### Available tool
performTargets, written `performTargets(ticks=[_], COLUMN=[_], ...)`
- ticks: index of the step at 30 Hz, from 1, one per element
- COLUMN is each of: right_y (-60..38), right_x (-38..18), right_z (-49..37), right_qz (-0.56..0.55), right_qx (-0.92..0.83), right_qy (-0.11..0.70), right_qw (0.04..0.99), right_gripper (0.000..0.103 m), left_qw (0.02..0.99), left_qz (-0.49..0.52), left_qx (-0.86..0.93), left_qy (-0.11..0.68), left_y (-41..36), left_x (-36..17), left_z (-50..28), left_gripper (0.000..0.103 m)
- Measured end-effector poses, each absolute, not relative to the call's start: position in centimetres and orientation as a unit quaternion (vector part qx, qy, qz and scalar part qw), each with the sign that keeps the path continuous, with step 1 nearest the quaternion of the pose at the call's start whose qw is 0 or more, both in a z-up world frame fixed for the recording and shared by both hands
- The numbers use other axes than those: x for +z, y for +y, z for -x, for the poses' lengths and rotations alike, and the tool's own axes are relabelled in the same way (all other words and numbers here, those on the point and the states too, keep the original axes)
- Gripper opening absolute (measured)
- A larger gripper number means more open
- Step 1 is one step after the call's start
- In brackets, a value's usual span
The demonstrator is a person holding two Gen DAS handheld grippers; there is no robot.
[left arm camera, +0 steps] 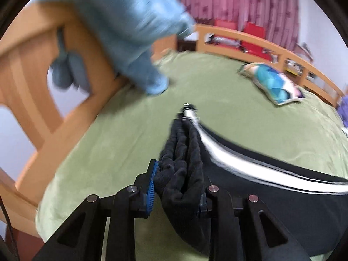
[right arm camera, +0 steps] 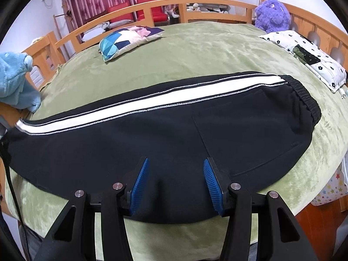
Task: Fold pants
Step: 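Grasp the pant leg cuffs with the left tool and lift them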
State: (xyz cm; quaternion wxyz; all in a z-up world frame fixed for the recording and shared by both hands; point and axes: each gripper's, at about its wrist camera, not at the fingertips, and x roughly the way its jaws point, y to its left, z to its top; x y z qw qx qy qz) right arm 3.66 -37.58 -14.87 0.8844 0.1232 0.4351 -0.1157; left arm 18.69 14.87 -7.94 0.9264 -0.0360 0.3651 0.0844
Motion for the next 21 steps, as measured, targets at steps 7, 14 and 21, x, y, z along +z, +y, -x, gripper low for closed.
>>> performTargets(ticks=[7,14,21], right_y=[-41.5,-45.3,-49.3], right_x=[-15.6,-15.8,-17.3], right_z=[-1.7,0.0,2.0], right_qz=[-0.161,-0.162,-0.198], right_qx=[-0.104,-0.099,-0.11], right_qy=[0.426,0.419,0.421], right_qw=[0.884,0.888,0.879], right_gripper=[0.052,0.052,0.052], left_qw=[0.936,0.934,0.921], left_qz=[0.001,-0.031,-0.081], left_qx=[0.015,-0.044,-0.127], left_qy=[0.352,0.354,0.359], left_y=[4.1,-6.4,-17.3], left_x=[-3.1,-2.9,-4.8], left_z=[-16.4,-15.4,-13.4], left_gripper=[0.026,0.025,0.025])
